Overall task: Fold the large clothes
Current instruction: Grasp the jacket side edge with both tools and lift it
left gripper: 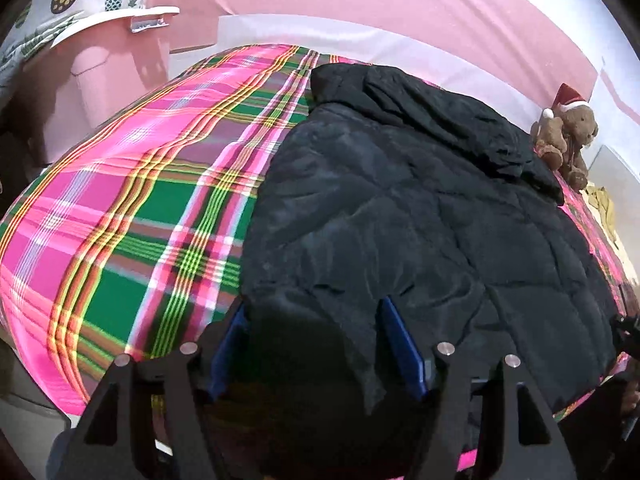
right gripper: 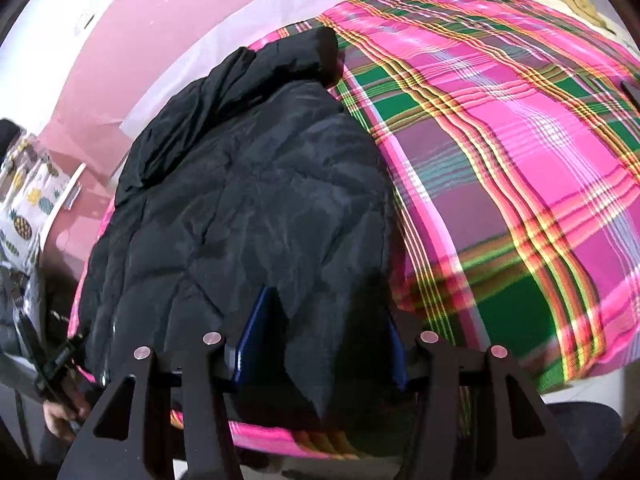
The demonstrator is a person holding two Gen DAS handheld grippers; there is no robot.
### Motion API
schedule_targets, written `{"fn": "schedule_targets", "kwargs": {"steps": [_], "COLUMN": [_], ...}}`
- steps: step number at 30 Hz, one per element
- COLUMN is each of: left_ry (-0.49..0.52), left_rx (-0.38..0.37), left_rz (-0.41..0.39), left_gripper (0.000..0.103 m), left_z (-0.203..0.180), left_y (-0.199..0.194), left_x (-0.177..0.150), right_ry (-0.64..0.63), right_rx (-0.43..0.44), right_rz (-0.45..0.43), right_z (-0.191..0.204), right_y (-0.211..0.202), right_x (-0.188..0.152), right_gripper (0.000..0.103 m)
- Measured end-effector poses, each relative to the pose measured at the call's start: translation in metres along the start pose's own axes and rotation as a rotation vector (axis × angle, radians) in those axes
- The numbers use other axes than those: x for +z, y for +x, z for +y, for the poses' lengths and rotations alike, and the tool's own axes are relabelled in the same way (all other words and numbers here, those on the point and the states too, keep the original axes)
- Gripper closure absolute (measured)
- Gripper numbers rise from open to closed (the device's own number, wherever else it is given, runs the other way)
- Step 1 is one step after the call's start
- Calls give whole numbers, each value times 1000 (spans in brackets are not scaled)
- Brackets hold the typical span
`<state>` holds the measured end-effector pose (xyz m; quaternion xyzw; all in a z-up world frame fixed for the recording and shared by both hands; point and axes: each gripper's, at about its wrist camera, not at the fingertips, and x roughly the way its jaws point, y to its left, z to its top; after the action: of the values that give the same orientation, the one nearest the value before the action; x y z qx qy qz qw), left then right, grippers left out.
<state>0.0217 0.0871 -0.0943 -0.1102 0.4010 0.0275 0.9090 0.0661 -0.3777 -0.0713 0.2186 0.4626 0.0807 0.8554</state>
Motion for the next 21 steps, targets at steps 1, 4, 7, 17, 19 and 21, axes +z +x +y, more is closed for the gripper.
{"fn": "schedule_targets", "kwargs": {"steps": [1,4,7,17,19,21], "left_ry": [5,21,39,40,44,40], "left_rx": [4,-5,-6,-102,-123,-143], "left_rz": [2,14,20,-44,-96,-144], "left_gripper": [34,35,39,86,86,86], "left_z": [-1,-2,-3,-11,-14,-15], "left_y": [0,-3,-6,-40,-60,-80], "left_x": [0,-5,-10,26,36,43], "right_ry": [10,1,15,15,3,-14], "right_rx": [2,-8,5,102,130,155], "right_rz": [0,1,4,-48,-84,-116], "right_z": [0,0,-3,7,13,21], "right_y": [1,1,-3,-32,-49,-66], "right_x": [1,0,-5,15,21,25], "right_gripper": [50,60,72,90,90,90]}}
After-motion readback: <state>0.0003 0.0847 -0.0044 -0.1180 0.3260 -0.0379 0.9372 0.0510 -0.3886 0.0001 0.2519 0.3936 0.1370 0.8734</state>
